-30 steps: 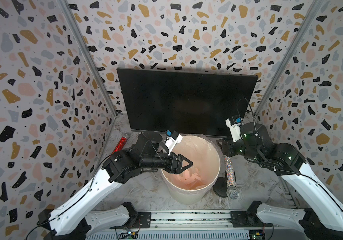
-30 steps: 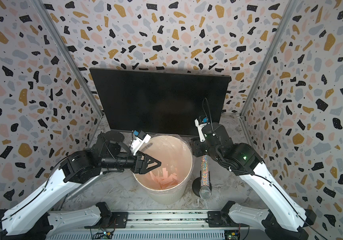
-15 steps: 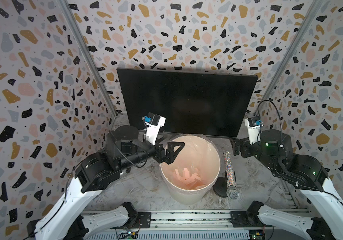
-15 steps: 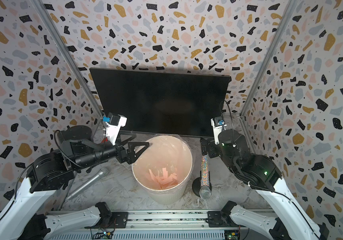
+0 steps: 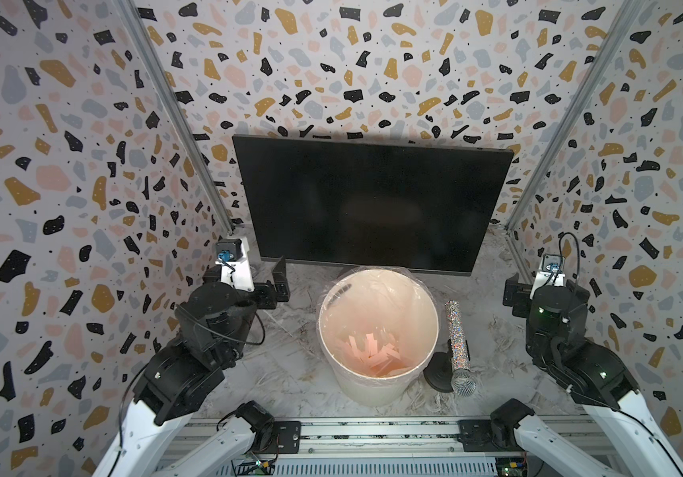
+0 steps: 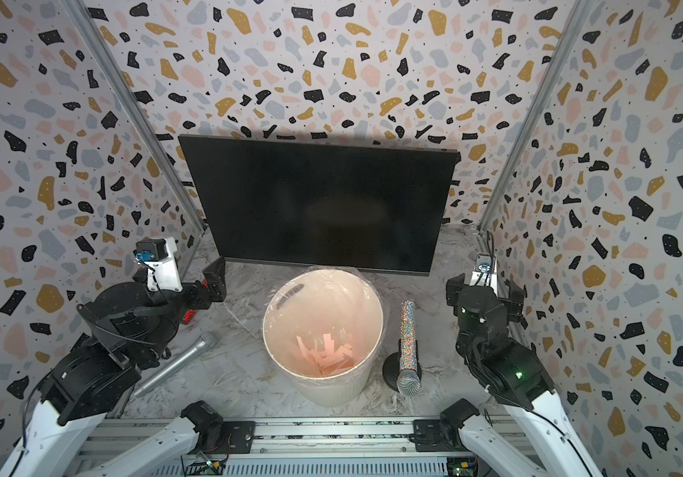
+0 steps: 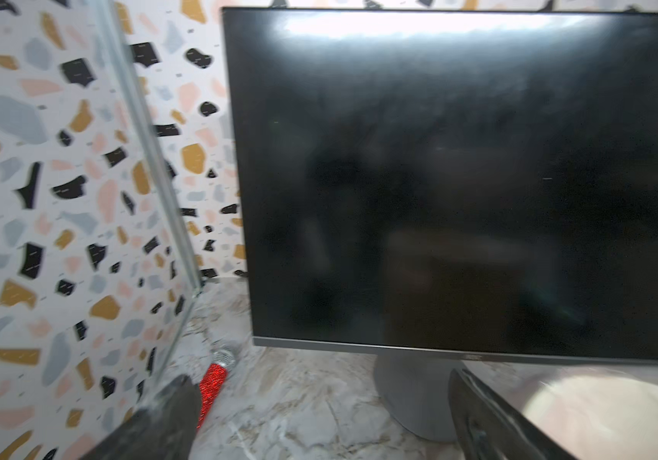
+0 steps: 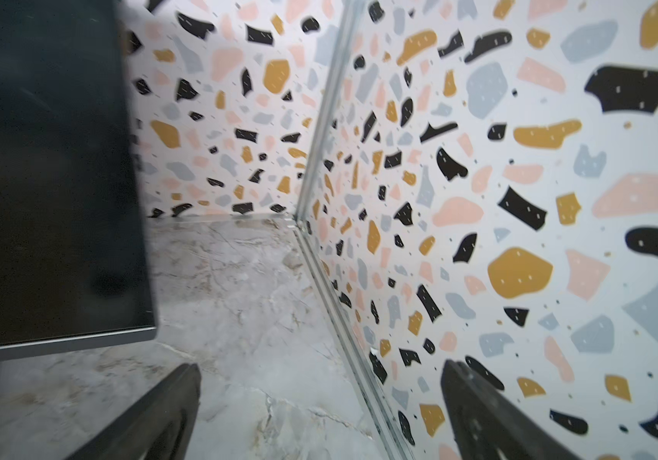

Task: Remove the sticky note from the monitor
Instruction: Reset both arms

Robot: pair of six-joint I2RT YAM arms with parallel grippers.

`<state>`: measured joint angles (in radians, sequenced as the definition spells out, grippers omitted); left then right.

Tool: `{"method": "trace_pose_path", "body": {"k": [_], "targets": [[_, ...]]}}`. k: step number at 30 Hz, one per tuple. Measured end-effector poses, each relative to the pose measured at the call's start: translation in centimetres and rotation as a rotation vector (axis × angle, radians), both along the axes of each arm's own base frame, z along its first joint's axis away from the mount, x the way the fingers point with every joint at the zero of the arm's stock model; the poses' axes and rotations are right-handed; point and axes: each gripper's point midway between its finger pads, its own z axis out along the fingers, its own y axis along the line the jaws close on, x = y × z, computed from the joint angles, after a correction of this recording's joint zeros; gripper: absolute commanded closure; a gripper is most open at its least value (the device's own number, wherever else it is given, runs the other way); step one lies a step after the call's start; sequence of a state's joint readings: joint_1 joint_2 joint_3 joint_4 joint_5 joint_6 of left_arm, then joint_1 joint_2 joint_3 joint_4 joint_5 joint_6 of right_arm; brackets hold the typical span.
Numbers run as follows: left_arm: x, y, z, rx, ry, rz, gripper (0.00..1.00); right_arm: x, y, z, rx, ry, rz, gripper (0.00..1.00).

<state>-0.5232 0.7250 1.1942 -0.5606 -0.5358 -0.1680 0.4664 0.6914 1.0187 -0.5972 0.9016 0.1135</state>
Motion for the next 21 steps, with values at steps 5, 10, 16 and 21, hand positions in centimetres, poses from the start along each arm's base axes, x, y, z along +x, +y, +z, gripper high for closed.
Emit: {"method": "trace_pose_path", "body": {"k": [5, 10, 16, 21], "targets": [[1.5, 6.5, -8.4, -0.043, 0.135, 0.291, 0.01, 1.0, -4.1, -7.3, 0.054, 0.124, -0.199, 0.0], [2.6, 9.4, -16.9, -0.072, 0.205, 0.447, 0.01, 2.2, -5.5, -14.9, 0.067, 0.202, -0.272, 0.0], [4.5, 9.3, -26.5, 0.014, 0.295, 0.44, 0.01, 3.8, -5.0, -22.0, 0.038, 0.221, -0.232, 0.0], [6.9, 8.0, -30.2, 0.082, 0.341, 0.358, 0.01, 7.5, -4.1, -23.4, 0.031, 0.186, -0.189, 0.0]]}}
